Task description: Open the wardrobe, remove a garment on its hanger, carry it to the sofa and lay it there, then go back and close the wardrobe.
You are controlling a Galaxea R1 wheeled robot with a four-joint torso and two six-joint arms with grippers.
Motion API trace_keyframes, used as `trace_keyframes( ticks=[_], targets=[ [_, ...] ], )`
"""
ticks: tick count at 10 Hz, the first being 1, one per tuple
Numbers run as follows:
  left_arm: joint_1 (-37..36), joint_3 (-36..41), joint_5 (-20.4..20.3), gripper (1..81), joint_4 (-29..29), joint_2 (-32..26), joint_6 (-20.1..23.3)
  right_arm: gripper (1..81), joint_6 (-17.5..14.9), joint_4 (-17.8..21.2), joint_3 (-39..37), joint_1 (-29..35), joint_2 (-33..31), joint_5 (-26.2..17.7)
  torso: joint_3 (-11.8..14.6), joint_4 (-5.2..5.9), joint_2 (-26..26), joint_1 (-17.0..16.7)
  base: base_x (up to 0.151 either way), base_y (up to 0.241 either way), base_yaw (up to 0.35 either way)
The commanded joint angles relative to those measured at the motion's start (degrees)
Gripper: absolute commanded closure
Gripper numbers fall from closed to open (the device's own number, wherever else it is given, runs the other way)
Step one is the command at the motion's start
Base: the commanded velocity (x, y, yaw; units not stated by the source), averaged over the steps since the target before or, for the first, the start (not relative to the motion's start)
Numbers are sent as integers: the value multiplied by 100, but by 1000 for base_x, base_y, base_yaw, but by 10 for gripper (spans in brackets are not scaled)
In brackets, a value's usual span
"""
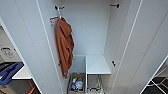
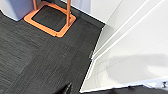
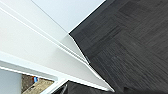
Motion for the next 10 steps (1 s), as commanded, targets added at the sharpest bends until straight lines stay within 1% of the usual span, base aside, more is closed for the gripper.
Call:
trace_keyframes(
  ticks=[1,2,3,4,5,6,7,8,10],
  targets=[
    [-1247,25,880,10,-64,-355,-244,10,714,-55,339,1122,-629,-102,0,0,0,0,0,0,0],
    [-1450,-1,1057,10,-81,-257,-253,10,986,-55,330,1281,-593,-121,-2,0,0,2,0,0,0],
    [-1582,-1,1171,10,-151,-187,-262,10,1163,-55,277,1464,-541,-121,-5,0,2,5,0,0,0],
    [-1627,8,1234,10,-179,-177,-262,10,1322,-55,225,1640,-488,-130,-7,0,4,7,0,0,0],
    [-1661,-36,1251,10,-205,-196,-262,10,1410,-63,180,1878,-382,-182,-9,0,4,7,0,0,0],
    [-1679,-203,1260,10,-266,-134,-262,10,1446,-63,163,2124,-233,-340,-9,0,6,7,0,0,0],
    [-1697,-299,1365,10,-302,-4,-262,10,1437,-115,189,2327,20,-550,-11,0,9,9,0,0,0],
    [-1706,-291,1392,10,-302,163,-262,10,1437,-237,233,2389,257,-595,-13,0,9,9,0,0,0],
    [-1706,-353,1462,10,-284,631,-262,10,1437,-635,110,2249,866,-622,-13,0,11,11,0,0,0]
  ],
)
